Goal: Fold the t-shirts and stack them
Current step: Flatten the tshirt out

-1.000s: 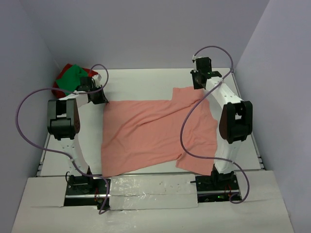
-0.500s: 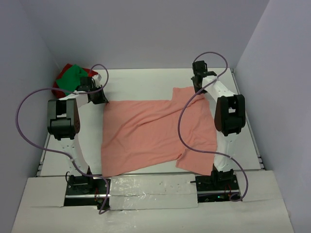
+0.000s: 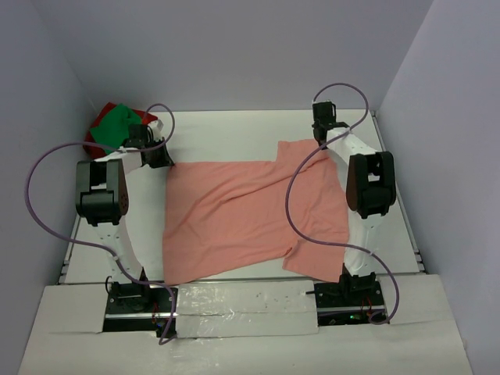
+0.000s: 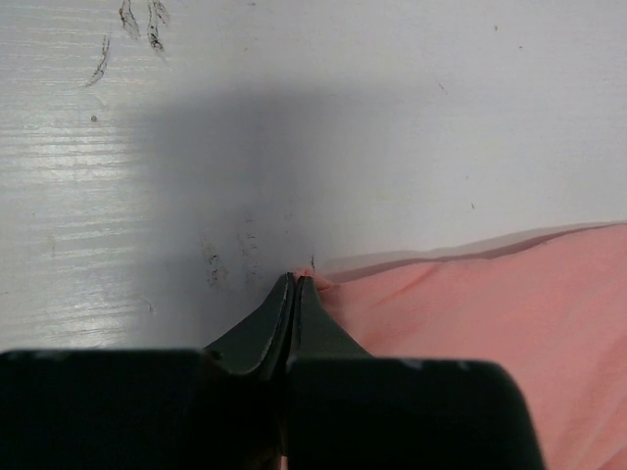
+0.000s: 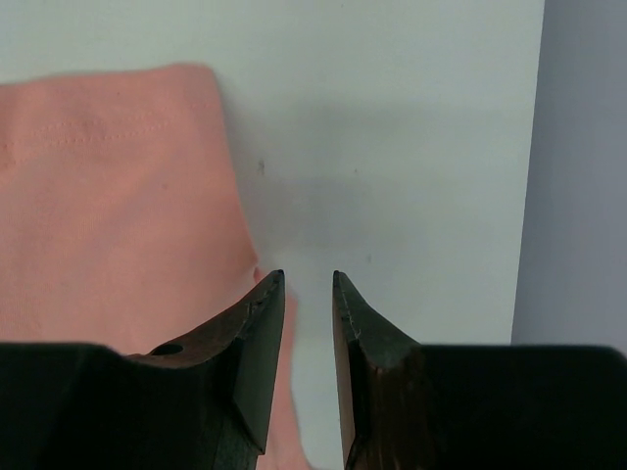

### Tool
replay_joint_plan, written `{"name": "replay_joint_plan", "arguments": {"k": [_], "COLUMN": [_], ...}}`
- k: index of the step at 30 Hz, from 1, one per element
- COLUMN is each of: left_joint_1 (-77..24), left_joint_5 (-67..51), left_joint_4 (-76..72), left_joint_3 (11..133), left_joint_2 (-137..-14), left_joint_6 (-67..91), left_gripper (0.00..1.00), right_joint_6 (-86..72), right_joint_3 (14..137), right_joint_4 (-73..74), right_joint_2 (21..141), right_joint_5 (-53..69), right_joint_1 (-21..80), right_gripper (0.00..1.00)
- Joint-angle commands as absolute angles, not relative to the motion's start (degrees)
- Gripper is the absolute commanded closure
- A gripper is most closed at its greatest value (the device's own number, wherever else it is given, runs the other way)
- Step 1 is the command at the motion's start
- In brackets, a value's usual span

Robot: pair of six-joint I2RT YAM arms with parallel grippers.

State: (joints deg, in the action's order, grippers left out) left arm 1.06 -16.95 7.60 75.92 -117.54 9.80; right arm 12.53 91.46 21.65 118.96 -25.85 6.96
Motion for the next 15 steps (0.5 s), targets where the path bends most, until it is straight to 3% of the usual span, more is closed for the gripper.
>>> {"name": "replay_joint_plan", "arguments": {"k": [1,15], "left_joint_1": [0.61,0.62], "left_joint_5": [-16.61,-16.35], "left_joint_4": [9.58,9.84], "left_joint_3": [74.53,74.62], "left_joint_2": [-116.63,-116.63], "left_joint_6": [8.53,8.44], "left_gripper": [1.00,1.00], "right_joint_6": [12.75,7.47], "right_joint_3": [92.54,100.45], "right_joint_4": [16.52,19.77], "right_joint_2": [118.65,121.81], "right_joint_5": [-23.57,1.73], "right_joint_1": [5.19,-2.37], "right_gripper": [0.66,0.64]}}
